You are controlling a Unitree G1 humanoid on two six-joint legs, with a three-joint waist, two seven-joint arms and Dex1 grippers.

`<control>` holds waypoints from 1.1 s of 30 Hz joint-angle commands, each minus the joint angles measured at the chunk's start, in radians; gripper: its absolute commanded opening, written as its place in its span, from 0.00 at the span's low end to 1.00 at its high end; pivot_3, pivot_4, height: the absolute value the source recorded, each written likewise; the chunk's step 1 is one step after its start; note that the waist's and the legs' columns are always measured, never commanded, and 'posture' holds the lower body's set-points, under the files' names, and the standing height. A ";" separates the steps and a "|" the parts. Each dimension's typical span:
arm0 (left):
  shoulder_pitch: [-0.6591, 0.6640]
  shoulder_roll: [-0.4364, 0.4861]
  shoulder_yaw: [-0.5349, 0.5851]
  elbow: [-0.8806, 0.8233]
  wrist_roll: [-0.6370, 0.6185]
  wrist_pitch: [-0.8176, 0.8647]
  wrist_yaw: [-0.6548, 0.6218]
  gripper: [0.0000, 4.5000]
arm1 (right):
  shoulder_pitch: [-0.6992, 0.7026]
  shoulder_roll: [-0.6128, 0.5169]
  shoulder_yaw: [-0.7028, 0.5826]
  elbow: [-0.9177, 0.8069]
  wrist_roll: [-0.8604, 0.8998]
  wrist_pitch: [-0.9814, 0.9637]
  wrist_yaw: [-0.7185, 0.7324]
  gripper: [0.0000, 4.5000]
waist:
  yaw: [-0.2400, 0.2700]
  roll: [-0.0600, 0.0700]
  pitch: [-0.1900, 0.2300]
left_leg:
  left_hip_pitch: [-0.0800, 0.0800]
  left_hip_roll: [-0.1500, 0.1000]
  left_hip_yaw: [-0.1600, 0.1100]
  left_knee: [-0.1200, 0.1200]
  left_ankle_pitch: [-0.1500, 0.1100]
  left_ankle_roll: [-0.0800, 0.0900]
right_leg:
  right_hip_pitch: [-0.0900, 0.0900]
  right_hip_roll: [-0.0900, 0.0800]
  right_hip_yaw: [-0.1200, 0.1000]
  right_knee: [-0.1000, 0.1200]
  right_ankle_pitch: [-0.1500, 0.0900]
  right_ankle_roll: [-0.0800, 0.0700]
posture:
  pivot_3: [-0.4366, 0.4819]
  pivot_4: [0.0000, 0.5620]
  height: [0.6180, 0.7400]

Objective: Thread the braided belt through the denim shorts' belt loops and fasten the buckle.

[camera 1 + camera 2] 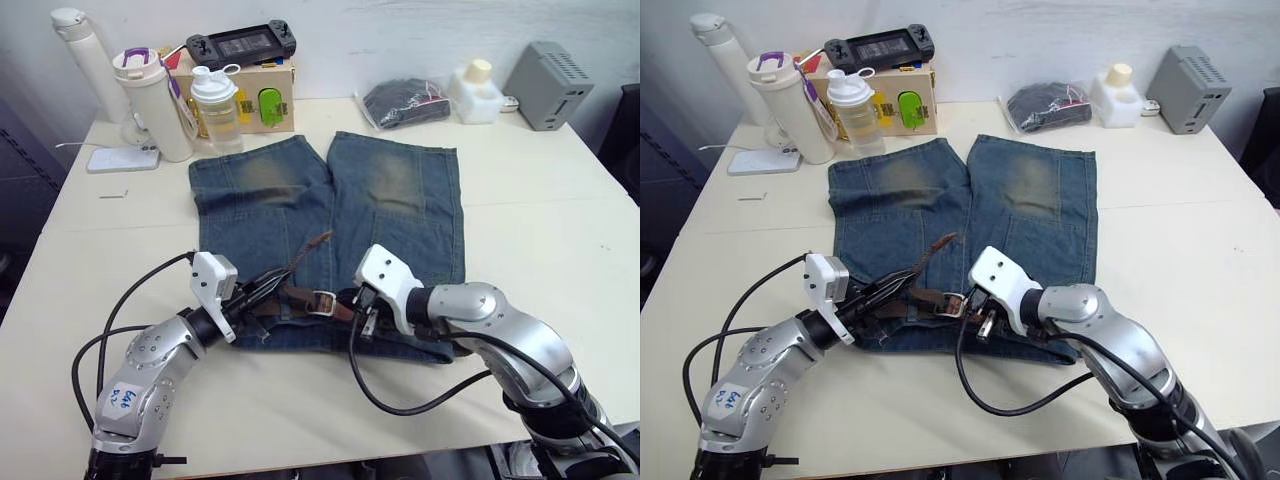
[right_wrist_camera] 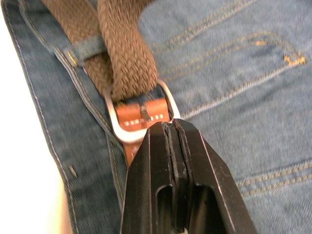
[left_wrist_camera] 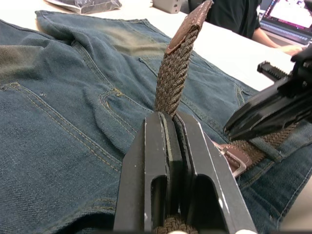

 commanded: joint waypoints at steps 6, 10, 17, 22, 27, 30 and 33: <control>0.000 0.013 0.011 -0.016 -0.002 -0.023 -0.005 0.00 | -0.037 0.029 0.063 0.005 0.001 -0.009 -0.031 0.01 | -0.001 0.000 0.000 | 0.000 0.000 0.000 0.000 0.000 0.000 | 0.000 0.000 0.000 0.000 0.000 0.000 | 0.48 0.27 0.59; 0.000 0.016 0.013 -0.013 -0.003 -0.024 -0.007 0.00 | -0.048 0.033 0.072 0.024 0.003 -0.014 -0.035 0.01 | -0.001 0.000 0.000 | 0.000 0.000 0.000 0.000 0.000 0.000 | 0.000 0.000 0.000 0.000 0.000 0.000 | 0.48 0.27 0.59; -0.004 0.016 0.012 -0.009 -0.001 -0.025 -0.008 0.00 | -0.064 0.029 0.034 0.029 0.019 -0.011 -0.032 0.01 | -0.002 0.000 0.000 | 0.000 0.000 0.000 0.000 0.000 0.000 | 0.000 0.000 0.000 0.000 0.000 0.000 | 0.48 0.27 0.59; -0.014 0.012 0.006 -0.002 0.000 -0.022 -0.005 0.00 | -0.035 -0.028 0.029 0.010 0.021 -0.010 -0.021 0.01 | 0.000 0.000 0.000 | 0.000 0.000 0.000 0.000 0.000 0.000 | 0.000 0.000 0.000 0.000 0.000 0.000 | 0.48 0.27 0.59; -0.015 0.012 0.003 -0.003 -0.001 -0.019 -0.005 0.00 | -0.026 -0.028 0.038 0.007 0.022 -0.010 -0.029 0.01 | -0.002 0.000 0.000 | 0.000 0.001 0.000 -0.001 0.000 0.000 | -0.001 0.000 0.000 0.000 0.000 0.000 | 0.48 0.27 0.59; -0.019 0.013 0.003 -0.002 -0.001 -0.016 -0.004 0.00 | -0.025 -0.023 0.043 0.014 0.020 -0.014 -0.032 0.01 | -0.002 0.000 0.000 | 0.000 0.001 0.000 -0.001 0.000 0.000 | -0.001 0.000 0.000 0.000 0.000 0.000 | 0.48 0.27 0.59; -0.021 0.016 0.005 -0.004 -0.001 -0.013 -0.003 0.00 | -0.026 -0.014 0.051 0.017 0.019 -0.015 -0.036 0.01 | -0.002 0.000 0.000 | 0.000 0.000 0.000 -0.001 0.000 0.000 | -0.001 0.000 0.000 0.000 0.000 0.000 | 0.48 0.27 0.59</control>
